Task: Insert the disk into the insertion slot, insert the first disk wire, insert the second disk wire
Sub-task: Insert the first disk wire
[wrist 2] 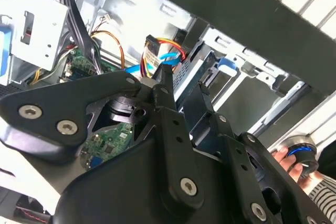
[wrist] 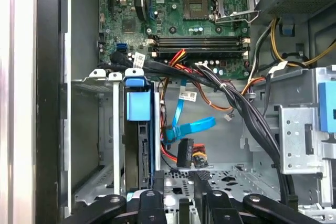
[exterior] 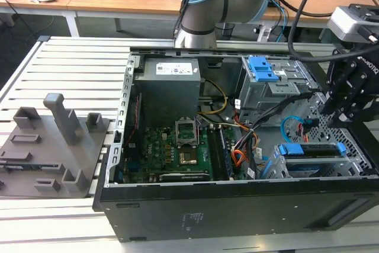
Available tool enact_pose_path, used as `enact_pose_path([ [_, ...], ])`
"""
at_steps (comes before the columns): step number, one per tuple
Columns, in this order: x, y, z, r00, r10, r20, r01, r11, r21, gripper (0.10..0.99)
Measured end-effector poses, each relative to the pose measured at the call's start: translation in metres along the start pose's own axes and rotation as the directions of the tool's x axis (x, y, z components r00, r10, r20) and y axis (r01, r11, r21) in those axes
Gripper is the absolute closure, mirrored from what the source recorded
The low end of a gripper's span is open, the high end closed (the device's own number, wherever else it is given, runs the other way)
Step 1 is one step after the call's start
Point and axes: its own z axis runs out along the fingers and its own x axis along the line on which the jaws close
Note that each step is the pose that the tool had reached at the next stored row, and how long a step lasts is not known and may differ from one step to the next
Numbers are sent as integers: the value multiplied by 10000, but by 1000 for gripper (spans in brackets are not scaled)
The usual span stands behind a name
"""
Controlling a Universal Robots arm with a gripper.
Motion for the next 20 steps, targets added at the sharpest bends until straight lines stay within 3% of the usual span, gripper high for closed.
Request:
enact_pose_path([
  [1, -3, 46, 21, 10000, 3, -32, -3, 10000, 8, 725],
  [5, -7, 96, 95, 9999, 13, -134, -13, 10000, 9, 725],
  [18, -17, 134, 132, 9999, 14, -152, -14, 10000, 9, 725],
  [20, -17, 134, 132, 9999, 14, -153, -14, 10000, 10, 867],
])
